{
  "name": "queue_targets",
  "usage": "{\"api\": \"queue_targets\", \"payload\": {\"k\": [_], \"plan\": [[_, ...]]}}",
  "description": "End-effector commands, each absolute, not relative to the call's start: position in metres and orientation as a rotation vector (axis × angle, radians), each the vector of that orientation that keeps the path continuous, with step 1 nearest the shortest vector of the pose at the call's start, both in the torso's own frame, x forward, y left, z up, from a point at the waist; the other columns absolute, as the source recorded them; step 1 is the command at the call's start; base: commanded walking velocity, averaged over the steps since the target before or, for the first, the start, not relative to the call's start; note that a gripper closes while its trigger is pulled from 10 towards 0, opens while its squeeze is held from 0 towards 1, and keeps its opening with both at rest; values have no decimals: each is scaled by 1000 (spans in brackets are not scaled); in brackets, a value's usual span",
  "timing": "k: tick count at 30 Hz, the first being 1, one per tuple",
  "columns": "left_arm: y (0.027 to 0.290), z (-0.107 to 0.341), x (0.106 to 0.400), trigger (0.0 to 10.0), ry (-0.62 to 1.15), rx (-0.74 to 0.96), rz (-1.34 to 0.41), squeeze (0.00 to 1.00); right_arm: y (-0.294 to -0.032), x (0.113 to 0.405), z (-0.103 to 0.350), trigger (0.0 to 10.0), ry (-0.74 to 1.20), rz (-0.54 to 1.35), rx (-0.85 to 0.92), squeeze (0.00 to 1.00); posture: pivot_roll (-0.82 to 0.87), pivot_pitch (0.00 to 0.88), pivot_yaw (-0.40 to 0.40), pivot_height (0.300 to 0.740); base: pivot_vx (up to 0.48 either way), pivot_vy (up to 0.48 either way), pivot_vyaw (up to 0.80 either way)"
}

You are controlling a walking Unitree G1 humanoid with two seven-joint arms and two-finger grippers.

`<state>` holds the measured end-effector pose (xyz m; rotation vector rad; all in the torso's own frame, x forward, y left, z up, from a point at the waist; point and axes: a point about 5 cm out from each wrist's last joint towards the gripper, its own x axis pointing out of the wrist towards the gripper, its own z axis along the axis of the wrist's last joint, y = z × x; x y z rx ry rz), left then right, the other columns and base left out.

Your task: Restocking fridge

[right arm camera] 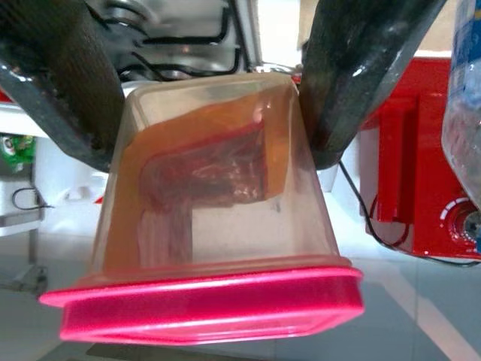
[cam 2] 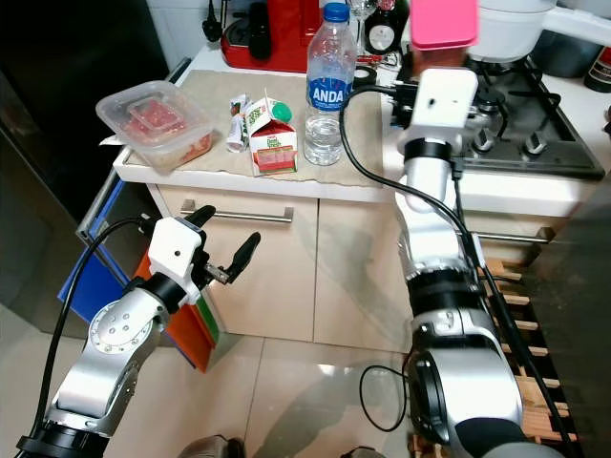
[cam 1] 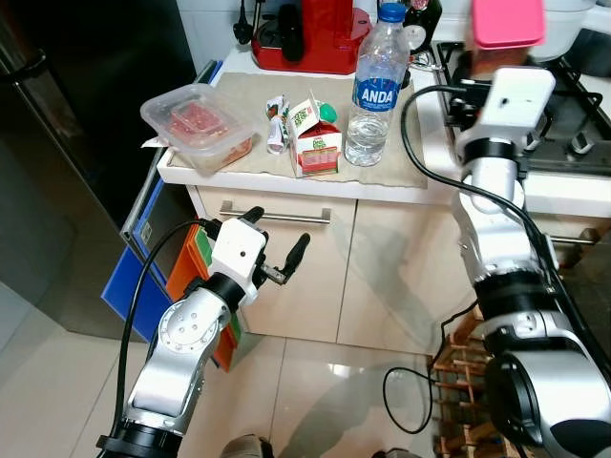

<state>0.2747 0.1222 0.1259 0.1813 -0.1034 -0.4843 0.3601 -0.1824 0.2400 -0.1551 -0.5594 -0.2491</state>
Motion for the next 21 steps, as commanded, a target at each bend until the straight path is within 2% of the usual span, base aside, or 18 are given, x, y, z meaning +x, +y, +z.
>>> {"api": "queue_targets", "payload": {"k": [1,4,12,16,18,21], "plan": [[125,128,277,10000,-112,192,-452,0,-186,351,252,0,-590,-263,-144,0,108,0,-1,740,0,0,0],[123,127,280,10000,-118,189,-430,0,-188,338,251,0,-593,-270,-155,0,83,0,-23,740,0,0,0],[119,127,287,10000,-115,150,-346,0,-176,304,190,0,-450,-196,-262,0,48,0,-37,740,0,0,0],[119,123,286,10000,-96,134,-331,0,-175,289,177,0,-411,-201,-285,0,44,0,-35,740,0,0,0],[119,122,281,10000,-87,137,-324,0,-183,271,160,0,-337,-204,-318,0,45,0,-33,740,0,0,0],[122,121,278,10000,-76,152,-316,0,-190,260,147,0,-271,-206,-333,0,45,0,-26,740,0,0,0]]}}
